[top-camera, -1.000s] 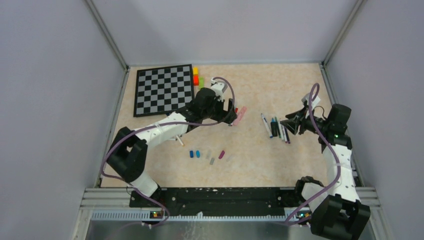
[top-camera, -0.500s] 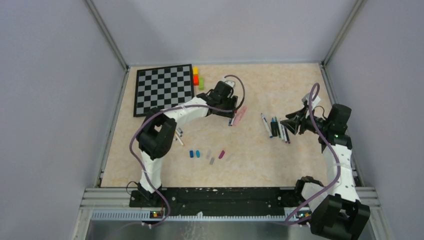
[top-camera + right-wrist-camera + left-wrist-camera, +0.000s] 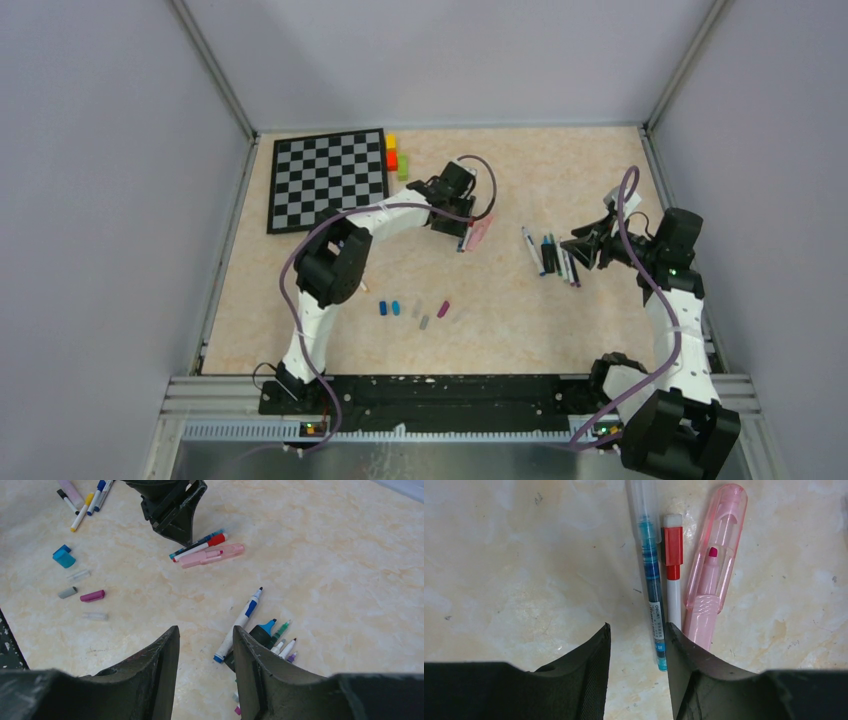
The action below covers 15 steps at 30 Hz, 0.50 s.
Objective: Open the pen caps
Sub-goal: Pick up the pen from the center of the board.
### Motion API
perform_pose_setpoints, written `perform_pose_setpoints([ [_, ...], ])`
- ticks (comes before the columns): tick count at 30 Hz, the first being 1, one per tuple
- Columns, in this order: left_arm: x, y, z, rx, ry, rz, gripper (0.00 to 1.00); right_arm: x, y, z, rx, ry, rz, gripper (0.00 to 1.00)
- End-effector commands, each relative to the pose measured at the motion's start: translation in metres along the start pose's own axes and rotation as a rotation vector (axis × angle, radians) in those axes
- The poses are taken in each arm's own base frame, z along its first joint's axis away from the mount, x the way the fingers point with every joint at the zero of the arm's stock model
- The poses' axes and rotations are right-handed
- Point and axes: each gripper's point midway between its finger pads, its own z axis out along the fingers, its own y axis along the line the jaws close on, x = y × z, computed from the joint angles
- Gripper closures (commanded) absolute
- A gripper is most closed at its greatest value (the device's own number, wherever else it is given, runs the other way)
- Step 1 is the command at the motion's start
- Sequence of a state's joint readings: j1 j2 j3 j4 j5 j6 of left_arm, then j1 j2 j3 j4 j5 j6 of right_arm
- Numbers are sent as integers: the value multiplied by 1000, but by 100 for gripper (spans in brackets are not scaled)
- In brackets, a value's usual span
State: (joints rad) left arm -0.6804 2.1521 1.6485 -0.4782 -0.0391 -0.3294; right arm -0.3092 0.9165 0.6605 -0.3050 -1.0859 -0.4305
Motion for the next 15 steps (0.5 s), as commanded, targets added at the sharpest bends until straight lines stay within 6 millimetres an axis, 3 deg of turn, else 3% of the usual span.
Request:
perform_pose_setpoints([
  [1,-15,-5,-2,22,-23,16,53,-7,-2,-2,4,-28,-48,57],
  [8,-10,1,5,-14,5,15,64,-8,-2,-2,3,-29,-50,57],
  [15,-8,1,7,-10,14,27,65,-8,-2,-2,2,-30,-50,57],
])
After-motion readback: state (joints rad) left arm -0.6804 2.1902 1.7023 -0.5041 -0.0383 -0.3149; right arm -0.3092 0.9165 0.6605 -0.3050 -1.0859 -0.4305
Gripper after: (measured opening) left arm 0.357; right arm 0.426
